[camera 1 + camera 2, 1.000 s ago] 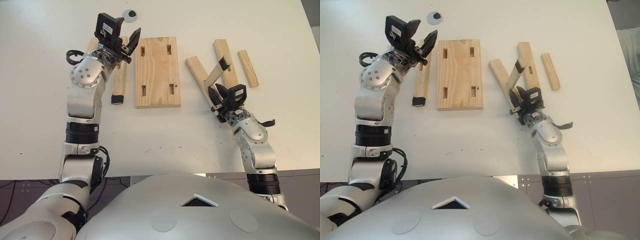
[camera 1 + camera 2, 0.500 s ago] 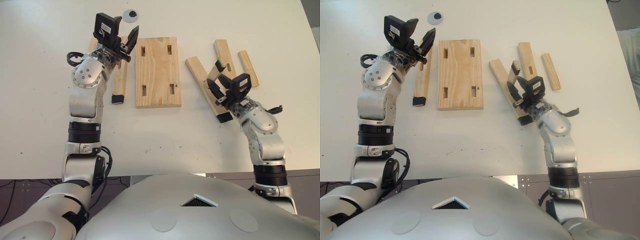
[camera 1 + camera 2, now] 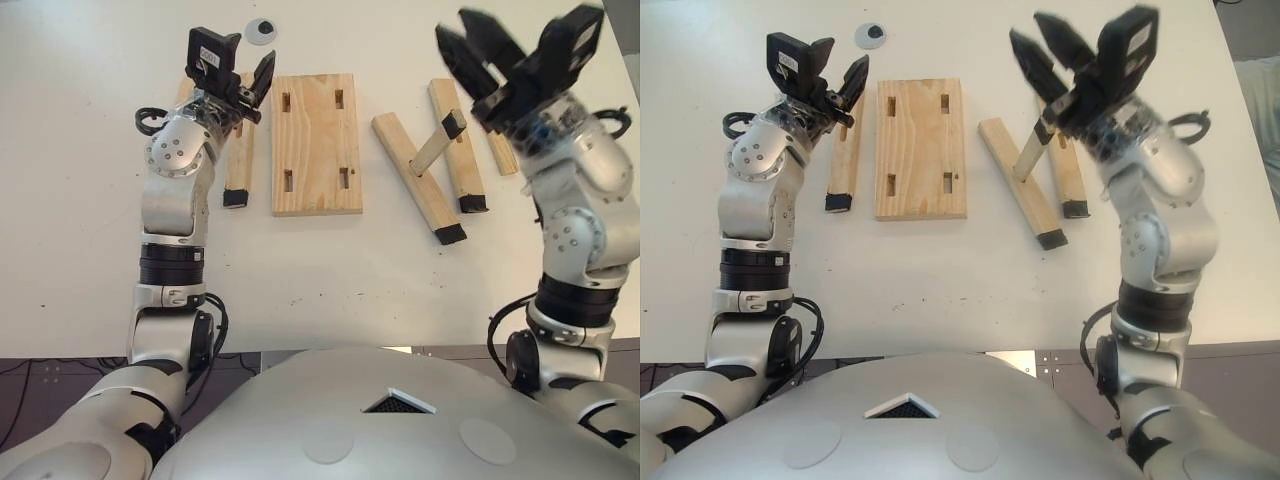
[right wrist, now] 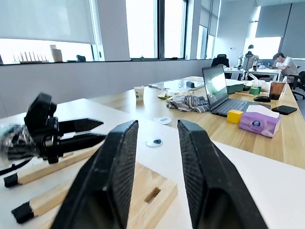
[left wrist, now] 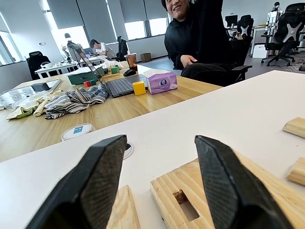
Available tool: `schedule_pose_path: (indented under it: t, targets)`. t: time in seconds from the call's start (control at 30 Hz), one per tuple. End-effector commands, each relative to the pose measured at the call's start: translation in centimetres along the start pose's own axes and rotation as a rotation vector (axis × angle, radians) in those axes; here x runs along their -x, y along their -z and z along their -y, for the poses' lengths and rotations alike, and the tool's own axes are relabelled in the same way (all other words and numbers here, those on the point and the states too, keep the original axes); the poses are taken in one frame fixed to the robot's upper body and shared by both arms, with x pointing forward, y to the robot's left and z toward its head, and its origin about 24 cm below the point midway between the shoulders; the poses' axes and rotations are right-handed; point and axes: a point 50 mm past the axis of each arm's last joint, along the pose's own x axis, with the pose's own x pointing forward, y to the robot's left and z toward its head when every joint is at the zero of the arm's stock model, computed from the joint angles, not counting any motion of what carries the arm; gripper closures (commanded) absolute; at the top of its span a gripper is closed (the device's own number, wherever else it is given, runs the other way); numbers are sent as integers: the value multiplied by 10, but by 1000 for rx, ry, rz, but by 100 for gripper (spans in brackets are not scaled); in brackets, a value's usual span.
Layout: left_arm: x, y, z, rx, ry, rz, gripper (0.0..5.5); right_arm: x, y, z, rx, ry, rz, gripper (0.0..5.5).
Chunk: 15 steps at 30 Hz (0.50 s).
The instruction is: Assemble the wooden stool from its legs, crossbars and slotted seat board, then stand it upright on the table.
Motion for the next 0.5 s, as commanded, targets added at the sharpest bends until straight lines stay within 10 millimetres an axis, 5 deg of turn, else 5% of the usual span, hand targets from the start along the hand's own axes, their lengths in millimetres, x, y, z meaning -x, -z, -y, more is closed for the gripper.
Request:
schedule_pose_path:
  t: [0.03,0.2,0.4,0.5]
  targets:
    - [-2,1,-2,-8,-11,-4,288,-11,-16,2,-25,9,28,471]
    - [-4,-1,-1,-12,-4,0,288,-14,11,-2,-90,4,-40,544]
    - [-6,-2,-2,-15,1,0,288,0,83,6,-165,46,-228,544]
    - [-5,-3,-6,-21,-9,-1,288,-4,83,3,-175,20,-207,544]
